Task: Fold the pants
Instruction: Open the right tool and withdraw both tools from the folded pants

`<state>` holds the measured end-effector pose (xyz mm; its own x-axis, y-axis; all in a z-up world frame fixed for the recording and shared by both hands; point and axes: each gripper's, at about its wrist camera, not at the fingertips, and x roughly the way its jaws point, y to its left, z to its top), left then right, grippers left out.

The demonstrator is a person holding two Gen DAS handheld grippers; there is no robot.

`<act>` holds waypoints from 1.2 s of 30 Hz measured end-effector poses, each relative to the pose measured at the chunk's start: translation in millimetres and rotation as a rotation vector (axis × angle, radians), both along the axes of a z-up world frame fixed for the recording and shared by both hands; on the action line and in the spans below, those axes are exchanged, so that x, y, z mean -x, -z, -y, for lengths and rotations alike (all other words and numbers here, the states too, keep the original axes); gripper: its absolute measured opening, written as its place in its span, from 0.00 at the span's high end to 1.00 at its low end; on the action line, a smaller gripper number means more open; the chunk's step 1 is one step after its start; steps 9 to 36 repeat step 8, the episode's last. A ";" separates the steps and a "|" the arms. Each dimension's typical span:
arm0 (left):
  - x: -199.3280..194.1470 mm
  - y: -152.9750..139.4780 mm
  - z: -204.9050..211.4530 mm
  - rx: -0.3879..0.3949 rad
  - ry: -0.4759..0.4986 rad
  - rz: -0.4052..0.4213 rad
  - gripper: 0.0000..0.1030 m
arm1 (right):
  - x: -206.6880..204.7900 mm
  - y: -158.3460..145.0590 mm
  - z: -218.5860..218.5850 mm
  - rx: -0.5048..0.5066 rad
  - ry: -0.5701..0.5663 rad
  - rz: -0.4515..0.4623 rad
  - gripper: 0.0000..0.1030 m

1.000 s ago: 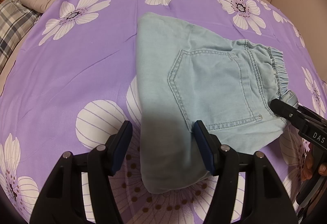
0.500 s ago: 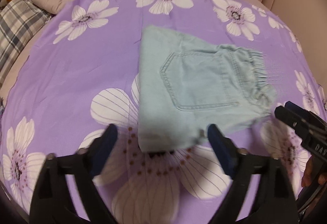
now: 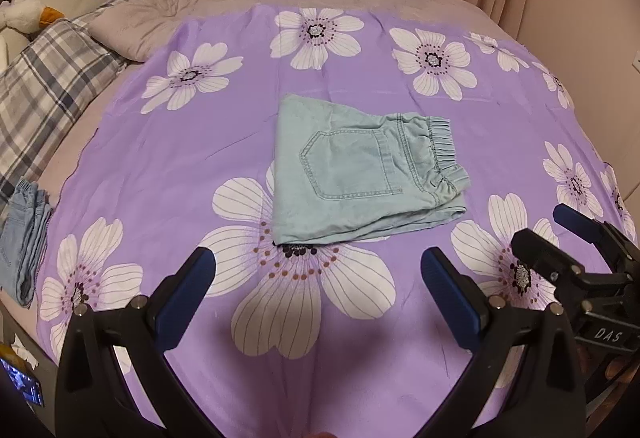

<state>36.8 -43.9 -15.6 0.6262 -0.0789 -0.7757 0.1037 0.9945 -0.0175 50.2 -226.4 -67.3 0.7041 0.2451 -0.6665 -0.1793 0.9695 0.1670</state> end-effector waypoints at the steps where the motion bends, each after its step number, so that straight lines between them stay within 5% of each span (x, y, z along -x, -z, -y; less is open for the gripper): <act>1: 1.1 0.7 1.0 -0.007 -0.003 -0.002 0.00 | 0.3 1.5 -0.8 0.008 0.002 -0.001 0.04; 36: 9.2 -0.6 3.2 -0.008 -0.009 -0.006 0.00 | 11.5 2.4 -4.4 0.013 -0.002 -0.009 0.04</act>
